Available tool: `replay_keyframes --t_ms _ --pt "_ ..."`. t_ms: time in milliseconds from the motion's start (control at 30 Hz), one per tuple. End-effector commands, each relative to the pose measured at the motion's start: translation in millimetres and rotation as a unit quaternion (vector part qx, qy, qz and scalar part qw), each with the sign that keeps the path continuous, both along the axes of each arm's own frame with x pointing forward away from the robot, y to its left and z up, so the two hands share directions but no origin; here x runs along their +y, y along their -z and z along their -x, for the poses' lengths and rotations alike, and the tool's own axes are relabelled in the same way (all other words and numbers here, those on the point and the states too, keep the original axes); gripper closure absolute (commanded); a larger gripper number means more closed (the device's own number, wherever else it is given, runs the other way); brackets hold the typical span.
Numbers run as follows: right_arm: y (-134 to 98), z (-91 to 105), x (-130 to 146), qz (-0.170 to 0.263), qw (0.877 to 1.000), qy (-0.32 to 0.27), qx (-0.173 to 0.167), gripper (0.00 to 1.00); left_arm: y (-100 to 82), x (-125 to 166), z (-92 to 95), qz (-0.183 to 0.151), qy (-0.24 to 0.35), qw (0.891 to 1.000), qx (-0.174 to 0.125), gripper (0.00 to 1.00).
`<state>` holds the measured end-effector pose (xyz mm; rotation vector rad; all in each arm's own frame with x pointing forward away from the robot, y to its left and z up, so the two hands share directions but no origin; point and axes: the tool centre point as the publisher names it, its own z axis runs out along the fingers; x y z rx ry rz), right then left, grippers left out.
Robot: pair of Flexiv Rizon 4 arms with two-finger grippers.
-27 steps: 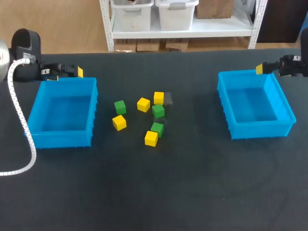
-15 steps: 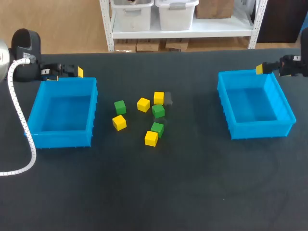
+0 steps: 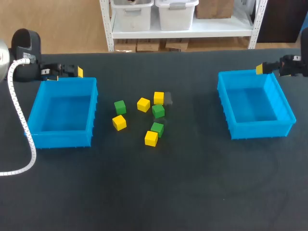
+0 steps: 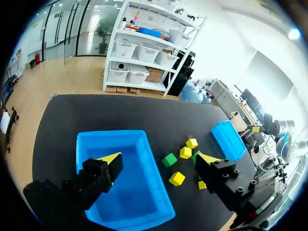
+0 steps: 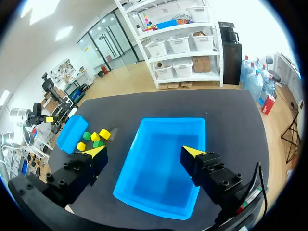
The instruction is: Put the green cubes in the right bin and the yellow cubes in the left bin.
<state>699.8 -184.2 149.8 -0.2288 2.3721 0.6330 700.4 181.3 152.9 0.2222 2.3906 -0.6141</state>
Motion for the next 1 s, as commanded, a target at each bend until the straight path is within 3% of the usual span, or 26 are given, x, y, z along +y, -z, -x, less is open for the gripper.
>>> replay_keyframes --t_ms 33,800,1000 --pt "0 0.2 0 0.0 1.0 0.0 0.0 0.0 1.9 3 0.7 0.005 0.004 1.0 -0.004 0.0" --pt "0 0.2 0 0.0 1.0 0.0 0.0 0.0 1.9 3 0.7 0.005 0.004 1.0 -0.004 0.0" --pt "-6 -8.7 14 0.016 1.0 -0.013 -0.004 0.0 1.9 3 0.7 0.005 0.004 1.0 -0.004 0.0"
